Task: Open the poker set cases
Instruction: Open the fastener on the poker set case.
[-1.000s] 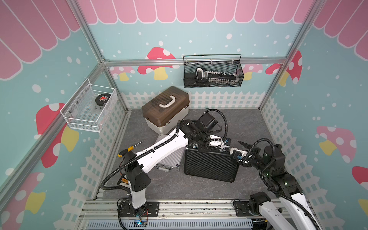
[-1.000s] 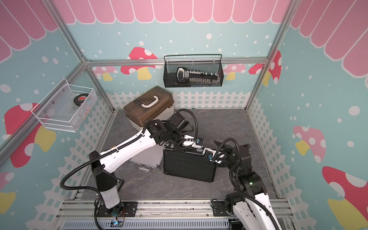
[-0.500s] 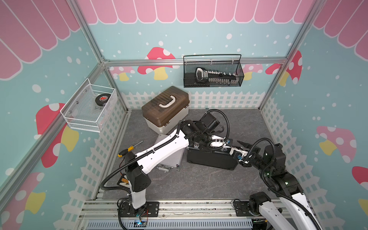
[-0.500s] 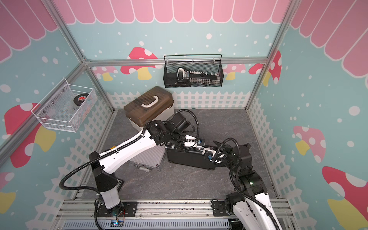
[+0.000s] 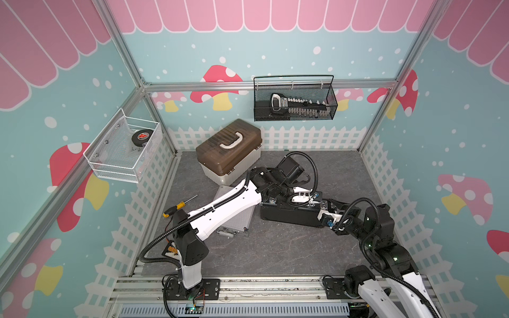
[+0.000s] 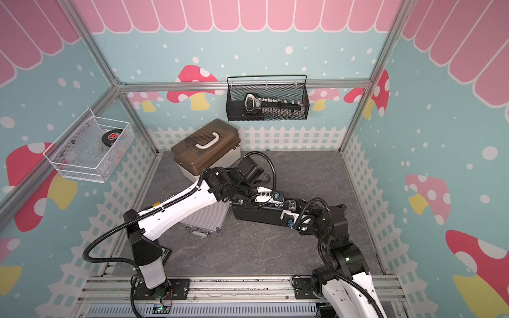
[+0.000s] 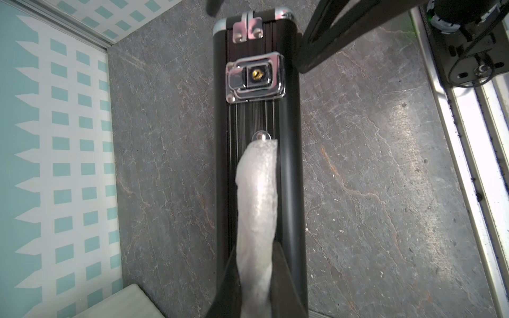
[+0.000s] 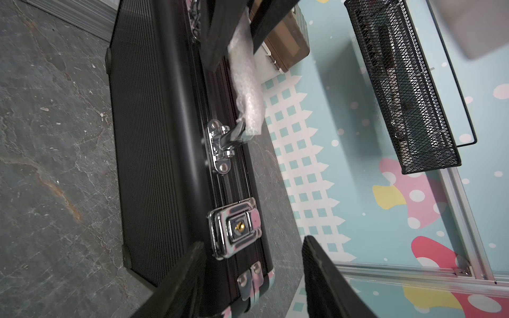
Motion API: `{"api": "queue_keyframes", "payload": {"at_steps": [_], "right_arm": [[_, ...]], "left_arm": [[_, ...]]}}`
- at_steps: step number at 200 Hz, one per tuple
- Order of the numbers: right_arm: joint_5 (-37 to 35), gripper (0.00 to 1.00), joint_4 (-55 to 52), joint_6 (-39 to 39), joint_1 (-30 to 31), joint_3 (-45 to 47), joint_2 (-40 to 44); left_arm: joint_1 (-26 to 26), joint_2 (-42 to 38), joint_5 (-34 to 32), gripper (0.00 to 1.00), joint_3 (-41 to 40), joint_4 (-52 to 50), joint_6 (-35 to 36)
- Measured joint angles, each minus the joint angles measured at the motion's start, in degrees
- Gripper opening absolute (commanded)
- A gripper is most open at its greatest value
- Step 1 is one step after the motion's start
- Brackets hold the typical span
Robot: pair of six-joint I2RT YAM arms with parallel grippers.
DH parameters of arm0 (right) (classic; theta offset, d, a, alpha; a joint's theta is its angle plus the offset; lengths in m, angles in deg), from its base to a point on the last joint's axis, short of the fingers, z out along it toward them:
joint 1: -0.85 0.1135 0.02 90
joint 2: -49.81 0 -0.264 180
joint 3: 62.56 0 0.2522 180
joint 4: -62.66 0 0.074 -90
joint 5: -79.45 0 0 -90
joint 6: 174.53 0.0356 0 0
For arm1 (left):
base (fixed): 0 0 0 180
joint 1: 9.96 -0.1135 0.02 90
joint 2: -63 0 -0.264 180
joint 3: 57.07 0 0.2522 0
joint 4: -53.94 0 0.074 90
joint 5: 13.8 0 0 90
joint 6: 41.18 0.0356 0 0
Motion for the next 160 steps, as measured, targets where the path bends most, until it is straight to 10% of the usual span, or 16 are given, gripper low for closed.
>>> {"api": "queue_keyframes", "payload": {"at_steps": [160], "right_arm": [[-2.29,0.51,6.05,-3.96,0.02,2.69,1.03]], "left_arm": [[-0.2,-0.33,0.55,0.0,-1.4,2.34,-0.42]]}}
